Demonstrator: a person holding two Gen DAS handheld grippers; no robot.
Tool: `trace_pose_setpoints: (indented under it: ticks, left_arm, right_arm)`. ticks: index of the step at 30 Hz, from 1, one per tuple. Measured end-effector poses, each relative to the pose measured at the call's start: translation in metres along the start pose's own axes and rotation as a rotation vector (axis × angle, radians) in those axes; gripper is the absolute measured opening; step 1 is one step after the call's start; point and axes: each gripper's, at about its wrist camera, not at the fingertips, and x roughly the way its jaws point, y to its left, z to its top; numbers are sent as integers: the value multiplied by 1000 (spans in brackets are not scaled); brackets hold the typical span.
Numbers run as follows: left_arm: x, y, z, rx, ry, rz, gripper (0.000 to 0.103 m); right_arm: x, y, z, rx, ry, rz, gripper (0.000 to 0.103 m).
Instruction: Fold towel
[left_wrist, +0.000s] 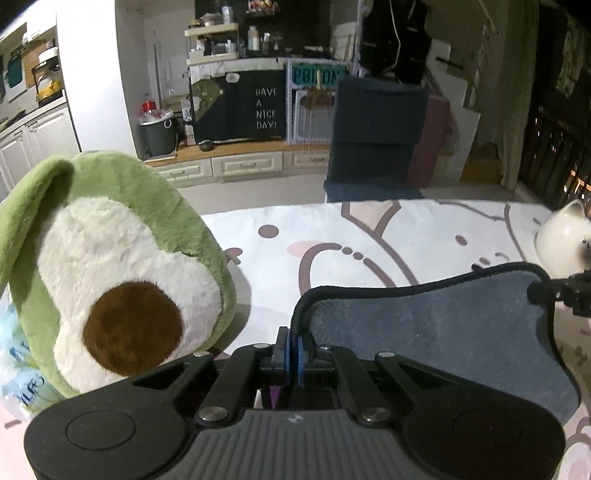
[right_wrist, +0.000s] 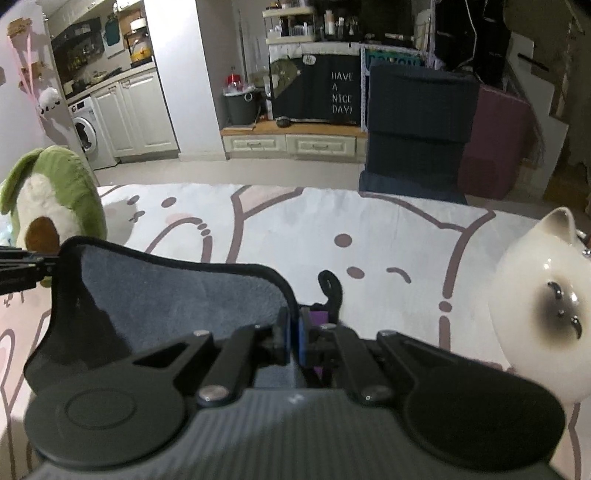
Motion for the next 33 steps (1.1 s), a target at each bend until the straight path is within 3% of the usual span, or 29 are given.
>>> trace_pose_setpoints:
  ticks: [8,12,13,14,17,22,26,33]
  left_arm:
    - [15,-3,9,18,69,16,5]
    - [18,-2,10,7,86,36,18]
    - [18,-1,10,2,89,42,32]
    - [18,0,10,-3,91,48,46]
    - [16,0,10,2,101,62,68]
    - [10,-2,9,17,104,82,86]
    - [2,-1,9,5,101,91,100]
    - [-13,-3,7,3,86,89,103]
  right_arm:
    - [14,3,12,-8,45,-13,6]
    - [17,0,13,7,41,-23,9]
    - [18,-1,14,12,42,-22,16]
    - [18,-2,15,19,43,-23,31]
    - [17,-5,16,22,45,-31,61]
    - [13,-7,15,29,54,-42,78]
    - [7,-5,13,47,39,-57,100]
    - [-6,-5,9,64,25,-53,103]
